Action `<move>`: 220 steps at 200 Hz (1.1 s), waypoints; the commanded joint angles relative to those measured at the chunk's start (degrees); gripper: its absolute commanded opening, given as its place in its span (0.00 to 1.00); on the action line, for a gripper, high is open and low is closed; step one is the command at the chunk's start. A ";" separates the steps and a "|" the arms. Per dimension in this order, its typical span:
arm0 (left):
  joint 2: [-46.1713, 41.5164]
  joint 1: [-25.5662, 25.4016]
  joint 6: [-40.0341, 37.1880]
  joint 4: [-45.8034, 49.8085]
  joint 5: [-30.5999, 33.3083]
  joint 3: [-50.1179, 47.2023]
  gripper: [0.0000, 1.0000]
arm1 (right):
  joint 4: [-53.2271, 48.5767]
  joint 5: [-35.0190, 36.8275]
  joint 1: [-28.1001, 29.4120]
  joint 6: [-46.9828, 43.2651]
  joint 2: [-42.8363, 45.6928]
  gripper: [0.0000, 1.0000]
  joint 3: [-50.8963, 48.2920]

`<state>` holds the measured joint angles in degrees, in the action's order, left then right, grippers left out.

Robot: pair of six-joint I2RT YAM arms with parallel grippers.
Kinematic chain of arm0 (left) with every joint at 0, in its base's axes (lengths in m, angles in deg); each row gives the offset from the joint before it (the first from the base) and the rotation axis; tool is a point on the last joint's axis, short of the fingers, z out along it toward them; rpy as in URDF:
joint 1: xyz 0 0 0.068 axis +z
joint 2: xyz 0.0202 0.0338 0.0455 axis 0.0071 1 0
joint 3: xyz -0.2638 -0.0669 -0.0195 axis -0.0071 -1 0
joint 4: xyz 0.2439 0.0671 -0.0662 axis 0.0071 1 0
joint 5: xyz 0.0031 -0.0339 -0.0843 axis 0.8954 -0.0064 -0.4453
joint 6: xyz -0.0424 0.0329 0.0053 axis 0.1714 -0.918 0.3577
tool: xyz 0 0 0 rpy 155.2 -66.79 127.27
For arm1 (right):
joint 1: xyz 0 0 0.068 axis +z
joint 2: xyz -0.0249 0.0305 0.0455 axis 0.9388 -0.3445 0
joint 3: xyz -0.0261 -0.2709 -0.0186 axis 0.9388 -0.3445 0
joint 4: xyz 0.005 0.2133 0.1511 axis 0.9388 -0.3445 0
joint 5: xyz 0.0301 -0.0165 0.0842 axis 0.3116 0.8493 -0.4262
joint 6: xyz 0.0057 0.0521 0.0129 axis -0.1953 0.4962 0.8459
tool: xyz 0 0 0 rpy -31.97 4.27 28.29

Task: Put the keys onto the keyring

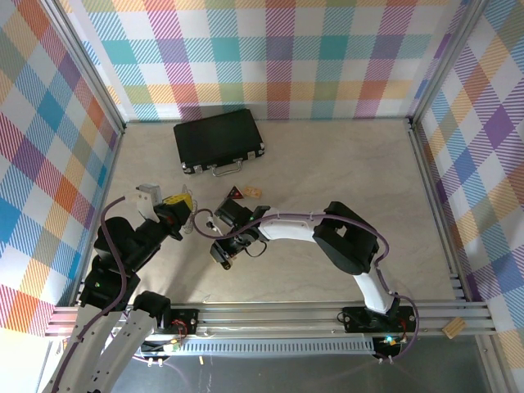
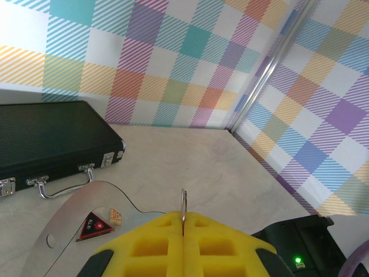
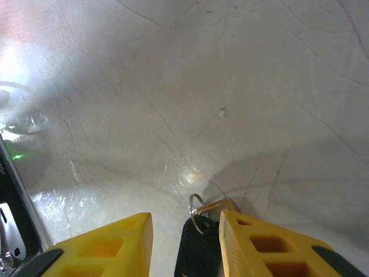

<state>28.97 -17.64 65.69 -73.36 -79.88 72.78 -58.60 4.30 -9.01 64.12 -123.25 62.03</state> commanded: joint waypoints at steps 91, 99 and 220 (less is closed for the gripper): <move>-1.61 0.88 0.48 -2.82 -0.04 0.04 0.00 | -1.33 -0.60 0.34 -0.72 -2.86 0.19 3.38; -1.74 0.86 0.42 -2.77 0.07 0.12 0.00 | -1.50 -0.69 0.49 -0.72 -2.91 0.18 3.43; -0.94 0.86 -0.32 -2.63 -1.48 0.13 0.00 | -2.69 11.77 -0.39 3.12 11.51 0.01 -11.30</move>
<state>28.12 -17.42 65.89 -74.10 -79.93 72.76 -59.80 11.06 -9.03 64.49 -118.05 55.41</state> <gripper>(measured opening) 0.050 0.064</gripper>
